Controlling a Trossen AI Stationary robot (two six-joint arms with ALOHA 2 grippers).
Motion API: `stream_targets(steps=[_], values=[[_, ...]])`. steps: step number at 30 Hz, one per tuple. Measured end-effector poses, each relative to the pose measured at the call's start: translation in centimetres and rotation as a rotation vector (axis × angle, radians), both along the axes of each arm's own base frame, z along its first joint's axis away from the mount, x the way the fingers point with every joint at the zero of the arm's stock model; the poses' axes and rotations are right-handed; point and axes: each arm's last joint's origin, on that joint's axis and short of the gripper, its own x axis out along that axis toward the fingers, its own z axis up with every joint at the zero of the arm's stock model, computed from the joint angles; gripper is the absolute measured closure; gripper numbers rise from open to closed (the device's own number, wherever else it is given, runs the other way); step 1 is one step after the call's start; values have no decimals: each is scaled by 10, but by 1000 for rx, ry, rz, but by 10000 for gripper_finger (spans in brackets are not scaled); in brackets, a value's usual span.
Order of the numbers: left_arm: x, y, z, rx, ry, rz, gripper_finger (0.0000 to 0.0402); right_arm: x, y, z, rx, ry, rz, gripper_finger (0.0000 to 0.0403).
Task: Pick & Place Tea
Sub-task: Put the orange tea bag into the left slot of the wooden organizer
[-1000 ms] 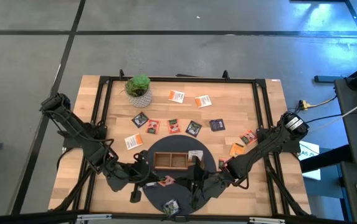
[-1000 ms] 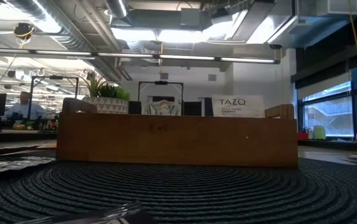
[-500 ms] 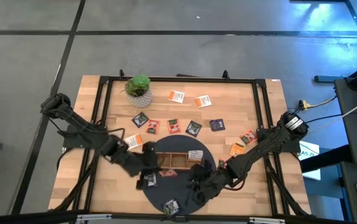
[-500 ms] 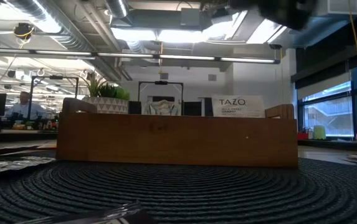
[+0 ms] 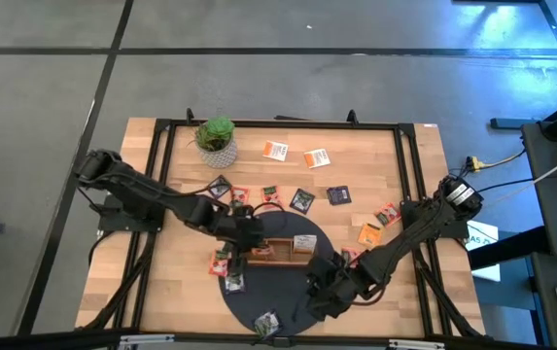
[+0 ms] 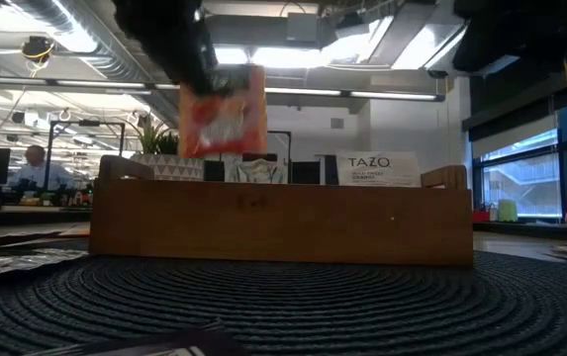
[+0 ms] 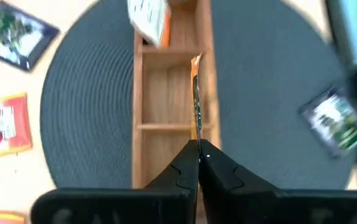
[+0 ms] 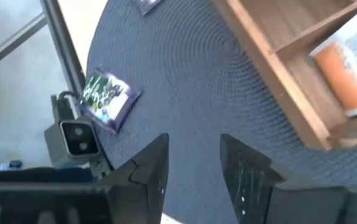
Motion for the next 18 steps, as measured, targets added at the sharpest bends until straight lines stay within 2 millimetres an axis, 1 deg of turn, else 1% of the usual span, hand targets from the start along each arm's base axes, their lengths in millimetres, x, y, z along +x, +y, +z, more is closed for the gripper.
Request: stream_targets(steps=[3,10,18], values=[[-2,5,-5,0,58,-6,399,1,-1,0,-3,-6,-6,259],[-4,17,-4,43,83,11,399,1,0,0,-2,-8,-4,260],[3,18,-23,71,162,19,399,1,-2,0,-9,-3,-5,260]])
